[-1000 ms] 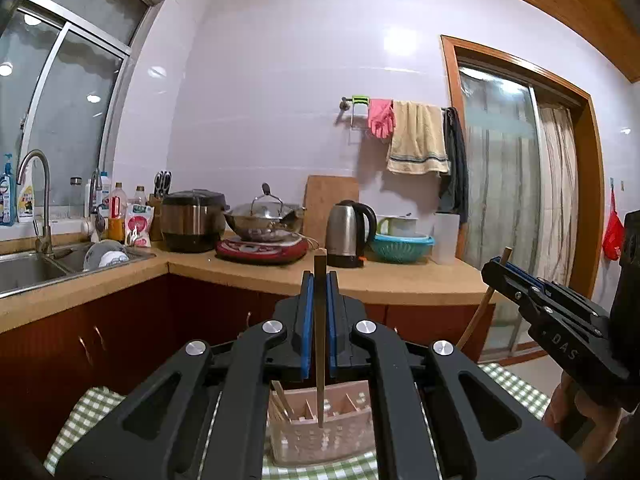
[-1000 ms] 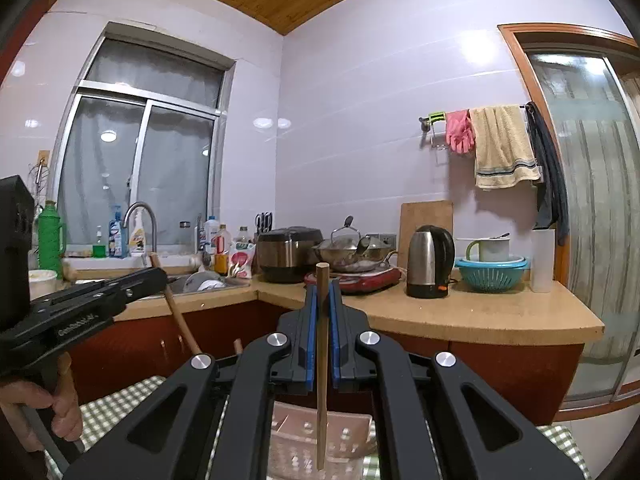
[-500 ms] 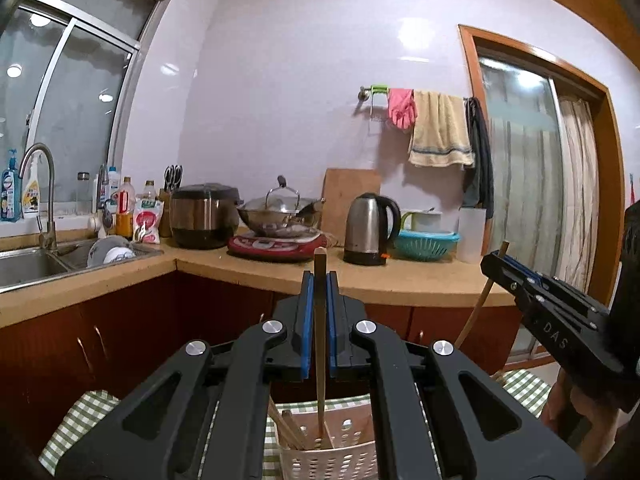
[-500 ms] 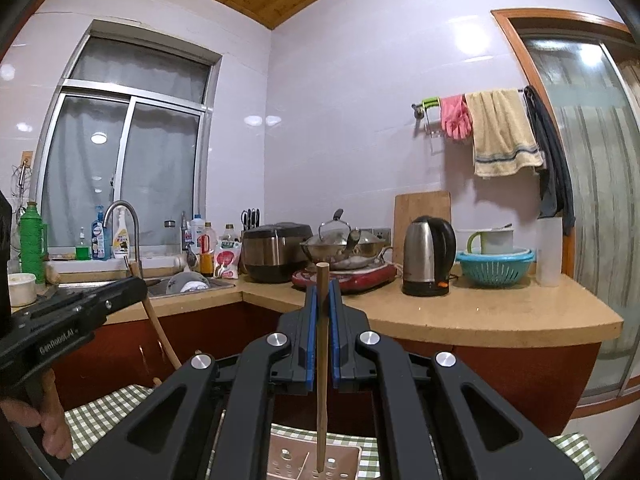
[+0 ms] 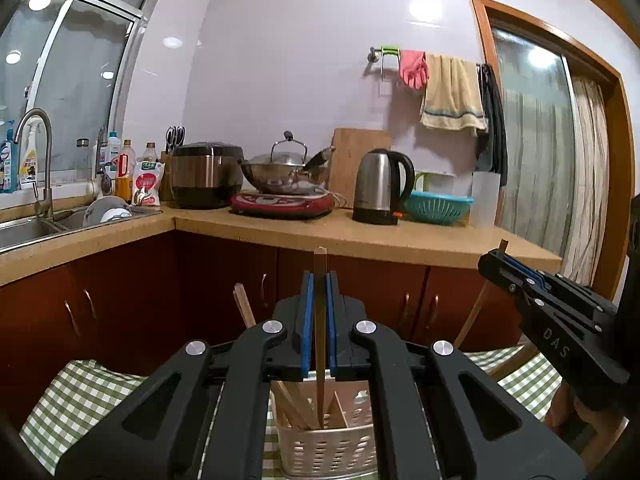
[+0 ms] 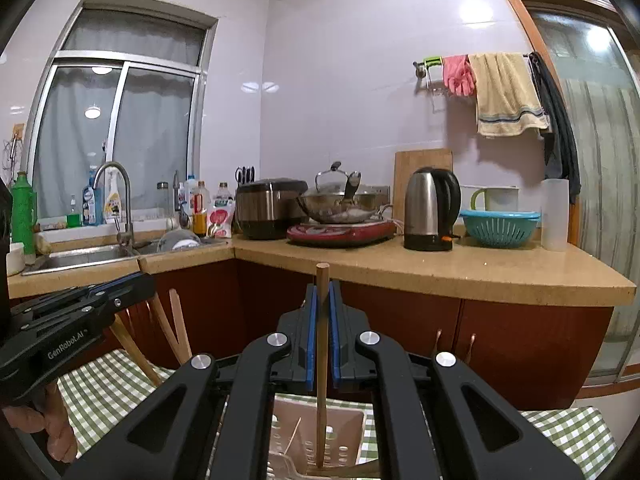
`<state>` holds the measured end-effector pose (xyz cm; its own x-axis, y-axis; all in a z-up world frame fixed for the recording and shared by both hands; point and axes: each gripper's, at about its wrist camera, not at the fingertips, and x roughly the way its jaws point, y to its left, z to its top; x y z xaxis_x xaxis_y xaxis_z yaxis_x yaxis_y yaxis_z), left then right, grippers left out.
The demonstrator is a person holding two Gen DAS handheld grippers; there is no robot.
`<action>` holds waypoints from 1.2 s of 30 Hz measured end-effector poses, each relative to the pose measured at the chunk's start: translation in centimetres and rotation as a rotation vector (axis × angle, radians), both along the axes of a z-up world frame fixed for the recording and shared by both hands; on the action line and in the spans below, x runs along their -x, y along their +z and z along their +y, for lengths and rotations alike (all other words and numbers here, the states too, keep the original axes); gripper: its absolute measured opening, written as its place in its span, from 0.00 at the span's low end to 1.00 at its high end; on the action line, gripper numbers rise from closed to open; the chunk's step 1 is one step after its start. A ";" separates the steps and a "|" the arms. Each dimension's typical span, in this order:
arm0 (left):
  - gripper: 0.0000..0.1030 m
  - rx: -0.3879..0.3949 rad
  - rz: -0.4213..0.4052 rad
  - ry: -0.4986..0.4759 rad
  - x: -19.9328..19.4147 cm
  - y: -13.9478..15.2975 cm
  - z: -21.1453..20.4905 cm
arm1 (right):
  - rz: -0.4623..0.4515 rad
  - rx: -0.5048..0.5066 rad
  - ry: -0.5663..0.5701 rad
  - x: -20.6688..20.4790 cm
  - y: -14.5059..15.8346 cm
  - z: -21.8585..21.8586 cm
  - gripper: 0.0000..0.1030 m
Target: Organize utensils
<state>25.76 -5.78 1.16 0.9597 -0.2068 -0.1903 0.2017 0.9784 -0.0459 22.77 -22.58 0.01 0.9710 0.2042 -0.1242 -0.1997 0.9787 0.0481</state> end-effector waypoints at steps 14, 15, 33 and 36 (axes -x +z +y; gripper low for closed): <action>0.36 -0.033 -0.011 0.010 -0.1 -0.5 -0.4 | 0.039 0.027 -0.006 -0.6 -0.9 0.7 0.28; 0.41 -0.033 -0.011 0.013 -0.1 -0.6 -0.4 | 0.036 0.026 -0.009 -0.5 -0.9 0.7 0.32; 0.88 -0.015 -0.050 0.073 0.4 0.6 0.0 | -0.026 0.036 -0.063 0.9 0.5 0.2 0.77; 0.90 -0.022 -0.056 0.103 0.5 0.7 0.1 | -0.029 0.036 -0.079 1.1 0.4 -0.1 0.79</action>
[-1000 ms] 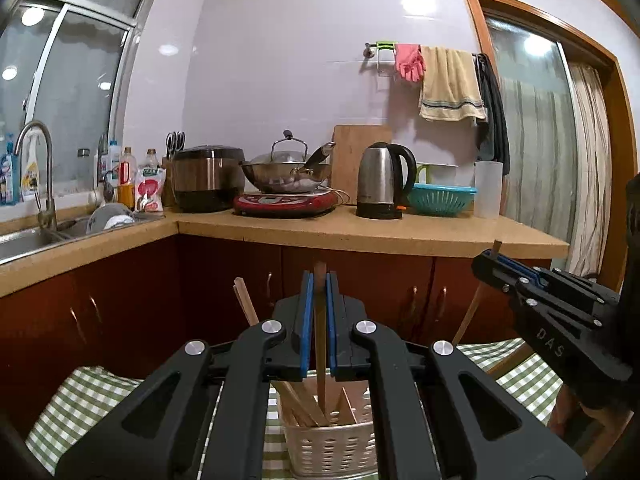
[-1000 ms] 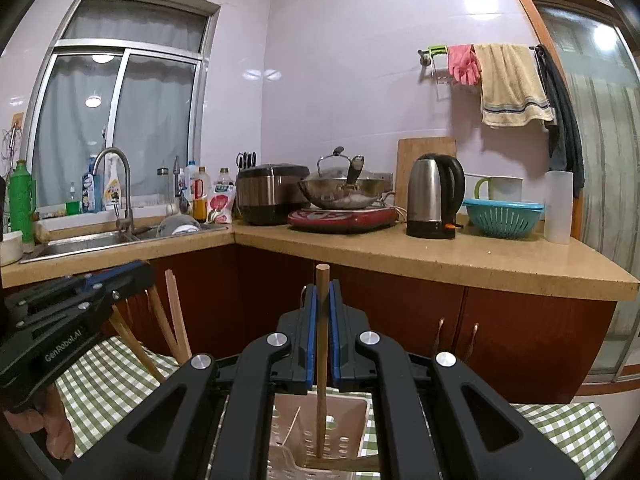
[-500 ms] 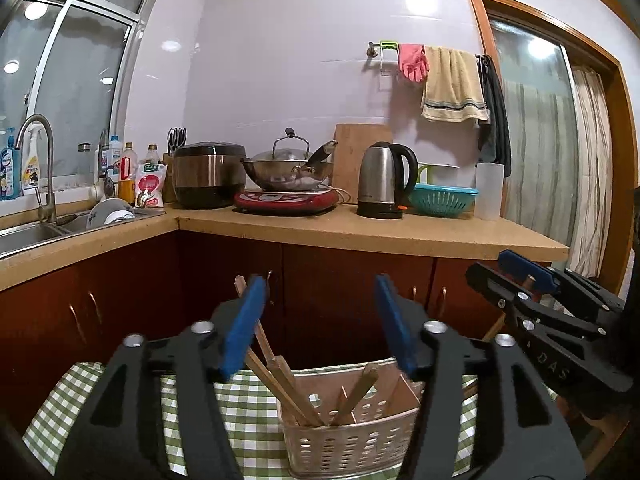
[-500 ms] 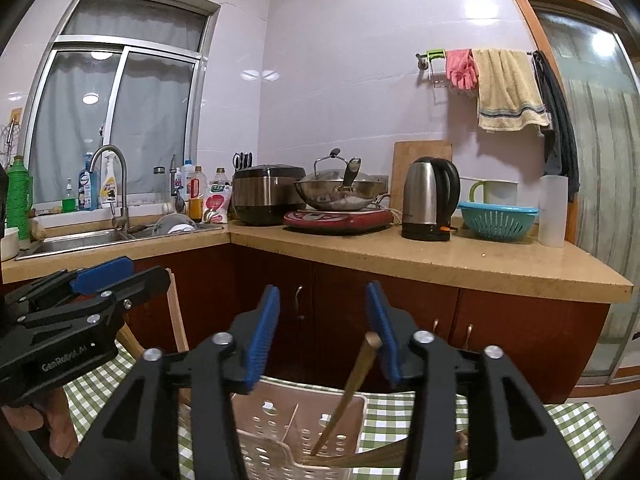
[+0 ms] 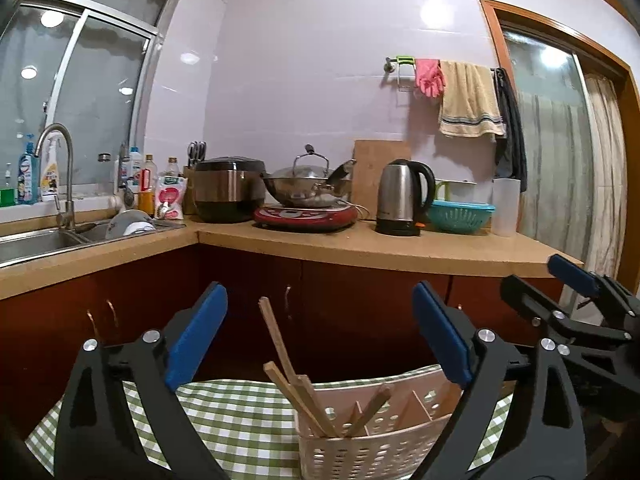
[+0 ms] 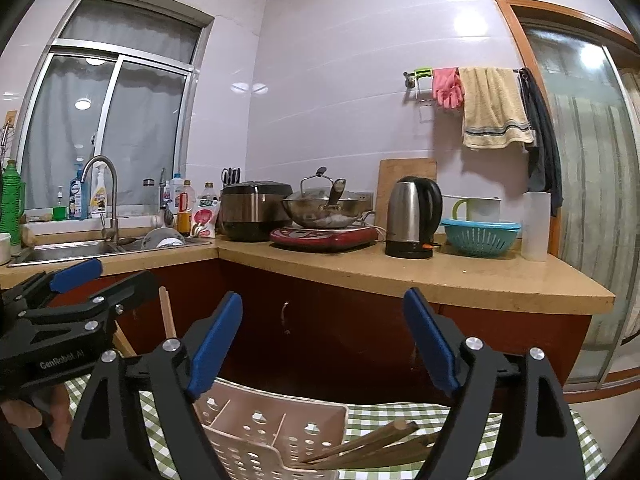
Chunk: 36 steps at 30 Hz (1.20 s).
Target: Organize utensils
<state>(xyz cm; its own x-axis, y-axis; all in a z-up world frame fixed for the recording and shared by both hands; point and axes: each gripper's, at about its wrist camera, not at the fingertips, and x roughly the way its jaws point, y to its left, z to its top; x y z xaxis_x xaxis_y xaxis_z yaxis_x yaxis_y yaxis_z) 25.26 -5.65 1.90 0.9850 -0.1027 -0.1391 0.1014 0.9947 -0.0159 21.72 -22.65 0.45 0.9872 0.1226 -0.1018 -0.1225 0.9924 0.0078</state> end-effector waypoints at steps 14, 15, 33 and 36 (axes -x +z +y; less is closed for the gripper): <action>0.95 -0.038 0.005 0.148 2.0 0.5 1.5 | 0.024 -0.021 -0.062 1.6 -0.1 -1.0 0.82; 0.95 -0.043 0.011 0.150 2.3 0.4 1.6 | 0.027 -0.026 -0.068 1.9 -0.1 -1.1 0.82; 0.96 -0.027 0.082 0.146 11.9 -0.4 3.1 | 0.120 -0.058 -0.076 8.5 -1.2 -0.2 0.82; 0.96 -0.035 0.096 0.153 13.7 -0.7 3.2 | 0.137 -0.048 -0.074 10.0 -1.4 0.2 0.82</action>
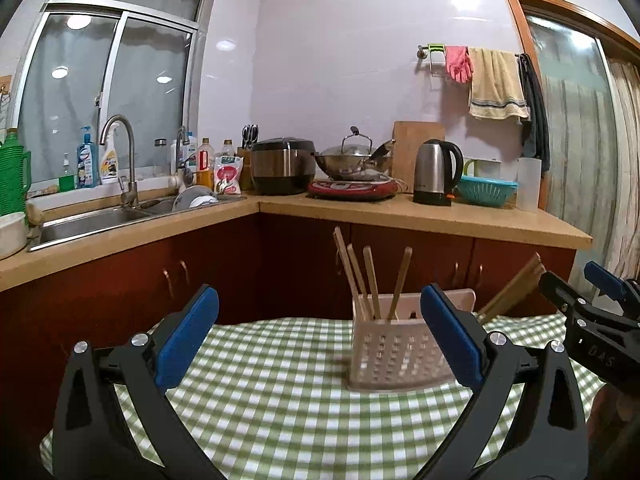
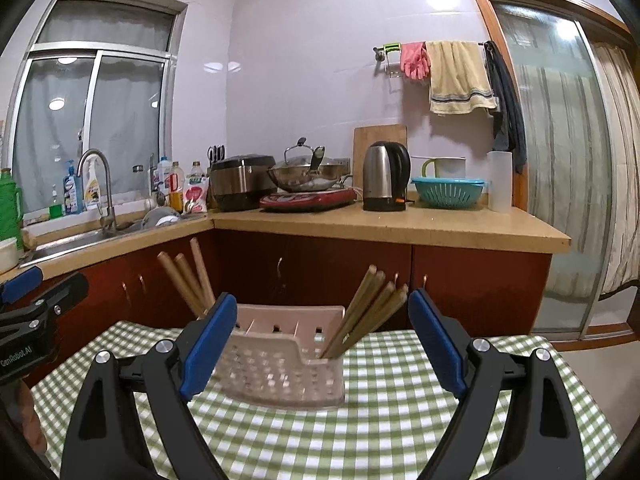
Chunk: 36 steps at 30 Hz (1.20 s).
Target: Organize utensils
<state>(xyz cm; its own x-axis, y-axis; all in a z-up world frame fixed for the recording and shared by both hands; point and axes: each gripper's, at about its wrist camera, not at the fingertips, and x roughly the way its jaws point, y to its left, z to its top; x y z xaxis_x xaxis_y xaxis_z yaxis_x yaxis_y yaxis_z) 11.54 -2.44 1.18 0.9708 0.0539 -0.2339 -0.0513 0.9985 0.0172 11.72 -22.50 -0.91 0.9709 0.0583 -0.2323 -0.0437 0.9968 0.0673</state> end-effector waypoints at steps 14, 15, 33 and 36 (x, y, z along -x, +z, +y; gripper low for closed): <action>0.96 0.003 0.056 0.018 6.8 -0.9 0.9 | 0.038 0.020 0.021 6.6 -0.2 0.9 0.83; 0.96 0.004 0.057 0.016 7.4 -0.8 1.0 | 0.039 0.017 0.022 7.1 -0.1 0.9 0.83; 0.96 0.041 0.030 -0.028 12.8 1.4 0.7 | -0.009 0.032 -0.012 13.2 2.2 0.4 0.83; 0.96 0.032 0.022 -0.033 13.5 1.5 0.5 | -0.021 0.036 -0.014 13.8 2.4 0.4 0.83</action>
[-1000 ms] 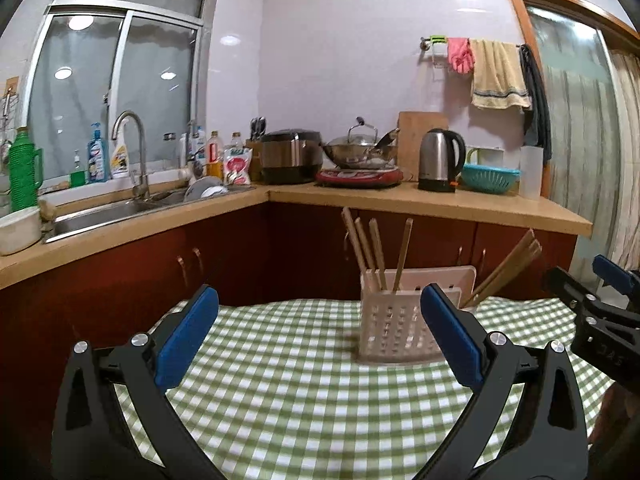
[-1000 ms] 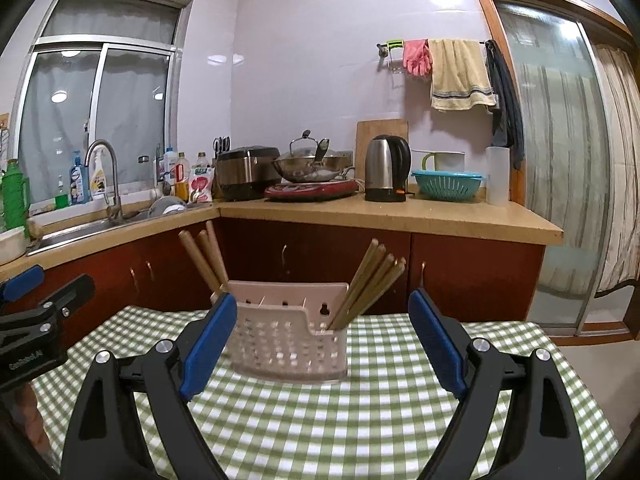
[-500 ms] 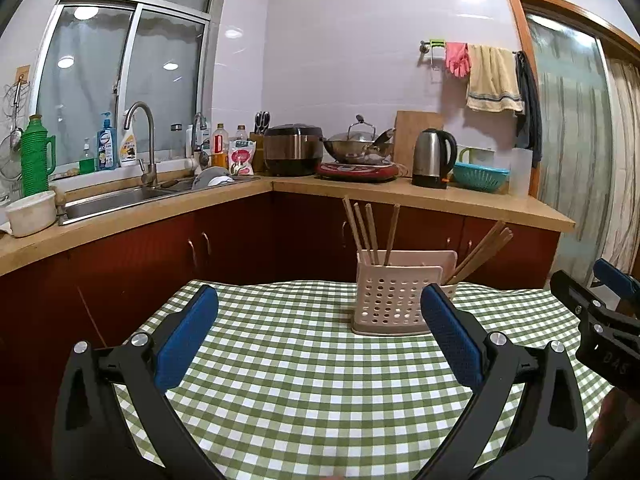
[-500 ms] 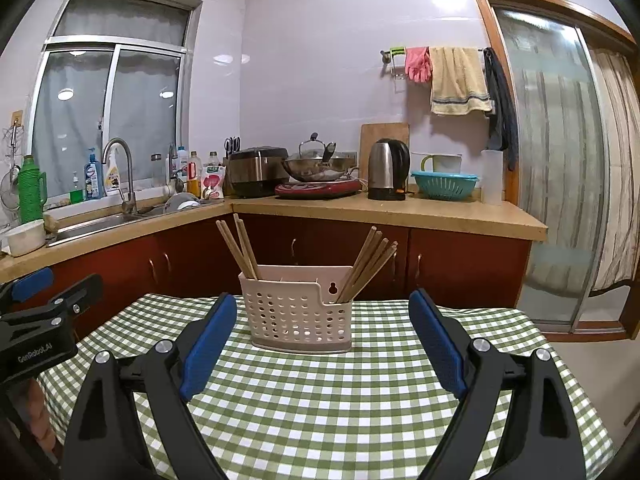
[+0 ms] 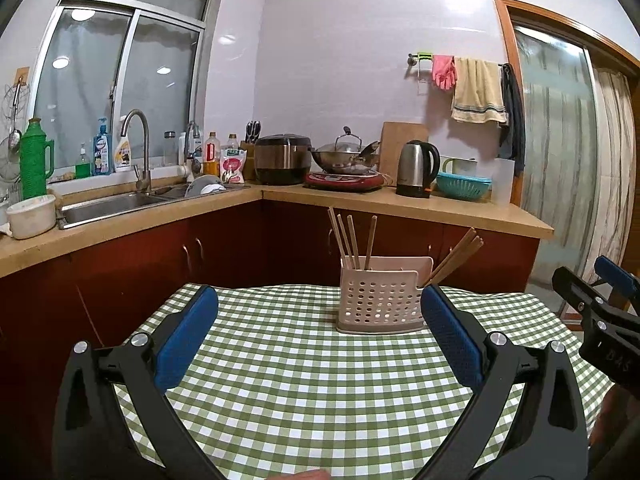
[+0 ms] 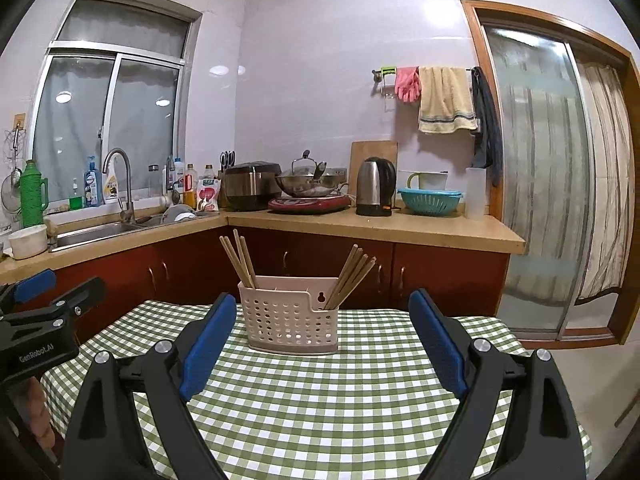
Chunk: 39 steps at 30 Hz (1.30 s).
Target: Organize utensils
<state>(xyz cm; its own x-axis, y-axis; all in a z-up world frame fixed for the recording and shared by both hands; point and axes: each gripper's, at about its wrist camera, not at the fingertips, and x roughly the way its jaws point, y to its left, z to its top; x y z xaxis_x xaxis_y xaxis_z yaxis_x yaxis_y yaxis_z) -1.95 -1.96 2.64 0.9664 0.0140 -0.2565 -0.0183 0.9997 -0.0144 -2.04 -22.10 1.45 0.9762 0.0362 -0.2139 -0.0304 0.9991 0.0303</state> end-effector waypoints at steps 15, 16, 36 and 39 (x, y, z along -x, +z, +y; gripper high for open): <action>0.96 0.011 -0.015 -0.002 1.6 0.3 0.0 | -0.024 0.005 -0.001 1.2 0.3 0.2 0.83; 0.96 0.011 -0.015 -0.001 1.6 0.3 0.0 | -0.024 0.005 -0.001 1.2 0.3 0.2 0.83; 0.96 0.014 -0.007 -0.002 1.7 0.2 -0.1 | -0.016 0.009 0.003 1.2 0.3 0.5 0.83; 0.96 0.011 -0.008 -0.003 1.7 0.2 -0.1 | -0.015 0.008 0.003 1.2 0.3 0.5 0.83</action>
<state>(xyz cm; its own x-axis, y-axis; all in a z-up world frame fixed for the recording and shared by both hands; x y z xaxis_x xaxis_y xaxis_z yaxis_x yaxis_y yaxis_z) -3.62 -2.06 2.81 0.9684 0.0086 -0.2492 -0.0154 0.9996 -0.0255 -3.23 -21.57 1.74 0.9793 0.0379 -0.1990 -0.0342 0.9992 0.0216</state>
